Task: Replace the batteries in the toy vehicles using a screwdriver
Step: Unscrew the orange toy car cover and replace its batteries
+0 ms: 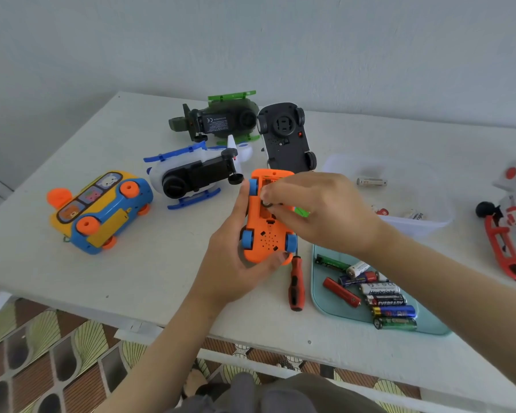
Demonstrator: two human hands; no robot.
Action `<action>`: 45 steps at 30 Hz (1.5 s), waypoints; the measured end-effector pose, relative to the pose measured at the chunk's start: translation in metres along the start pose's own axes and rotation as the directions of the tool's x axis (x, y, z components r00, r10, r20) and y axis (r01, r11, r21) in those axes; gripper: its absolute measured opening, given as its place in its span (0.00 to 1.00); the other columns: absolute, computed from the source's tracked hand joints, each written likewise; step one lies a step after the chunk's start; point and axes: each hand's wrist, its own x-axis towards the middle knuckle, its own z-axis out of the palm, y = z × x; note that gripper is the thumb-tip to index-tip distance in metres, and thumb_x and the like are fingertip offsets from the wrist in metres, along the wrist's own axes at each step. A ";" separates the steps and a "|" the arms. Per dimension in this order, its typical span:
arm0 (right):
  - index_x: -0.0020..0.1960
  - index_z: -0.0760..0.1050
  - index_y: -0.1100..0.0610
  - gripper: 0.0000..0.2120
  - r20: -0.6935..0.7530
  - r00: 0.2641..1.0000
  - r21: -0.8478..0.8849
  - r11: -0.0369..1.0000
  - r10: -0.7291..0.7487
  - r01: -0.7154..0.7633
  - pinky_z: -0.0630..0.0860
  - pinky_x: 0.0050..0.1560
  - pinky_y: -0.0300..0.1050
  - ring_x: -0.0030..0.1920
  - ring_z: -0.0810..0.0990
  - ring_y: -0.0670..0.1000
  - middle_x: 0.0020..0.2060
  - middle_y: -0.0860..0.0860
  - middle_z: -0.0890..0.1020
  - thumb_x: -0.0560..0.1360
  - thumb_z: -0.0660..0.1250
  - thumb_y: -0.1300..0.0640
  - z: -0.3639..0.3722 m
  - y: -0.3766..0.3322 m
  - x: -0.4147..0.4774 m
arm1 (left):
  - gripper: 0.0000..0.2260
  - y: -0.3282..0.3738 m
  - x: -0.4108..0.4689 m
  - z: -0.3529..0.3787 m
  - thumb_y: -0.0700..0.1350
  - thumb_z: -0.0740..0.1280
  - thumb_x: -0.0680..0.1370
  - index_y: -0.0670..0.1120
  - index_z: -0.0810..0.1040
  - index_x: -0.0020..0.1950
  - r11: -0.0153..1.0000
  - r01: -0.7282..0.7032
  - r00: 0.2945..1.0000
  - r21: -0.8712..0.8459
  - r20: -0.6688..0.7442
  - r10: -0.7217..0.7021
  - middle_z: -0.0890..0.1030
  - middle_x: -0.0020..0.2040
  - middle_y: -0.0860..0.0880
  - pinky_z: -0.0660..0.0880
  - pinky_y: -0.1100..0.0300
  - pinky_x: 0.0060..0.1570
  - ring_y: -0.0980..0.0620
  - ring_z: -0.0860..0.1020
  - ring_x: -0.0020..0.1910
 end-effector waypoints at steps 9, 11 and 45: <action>0.46 0.84 0.58 0.08 0.089 0.990 -0.073 0.991 -0.105 0.112 0.79 0.44 0.52 0.45 0.83 0.55 0.46 0.53 0.85 0.75 0.67 0.57 0.005 0.005 -0.005 | 0.45 -0.002 0.000 0.000 0.45 0.73 0.71 0.52 0.45 0.77 1.000 -0.011 1.000 -0.012 0.007 0.011 0.72 0.64 0.69 0.74 0.69 0.53 0.60 0.79 0.57; 0.45 0.84 0.57 0.09 0.066 0.998 -0.045 0.999 -0.011 0.014 0.78 0.47 0.50 0.47 0.82 0.55 0.48 0.52 0.84 0.74 0.66 0.54 0.006 0.002 -0.004 | 0.45 -0.002 0.001 0.000 0.48 0.73 0.71 0.53 0.46 0.78 1.000 -0.013 1.000 -0.008 0.004 0.013 0.73 0.64 0.65 0.75 0.68 0.53 0.58 0.79 0.57; 0.38 0.81 0.57 0.06 0.139 0.905 -0.488 0.823 0.402 -0.290 0.66 0.40 0.48 0.37 0.75 0.57 0.35 0.54 0.78 0.70 0.65 0.60 -0.014 0.025 -0.017 | 0.41 0.002 -0.004 0.001 0.63 0.65 0.75 0.49 0.48 0.79 0.958 -0.116 0.992 0.262 -0.017 0.125 0.70 0.66 0.63 0.74 0.70 0.56 0.60 0.77 0.59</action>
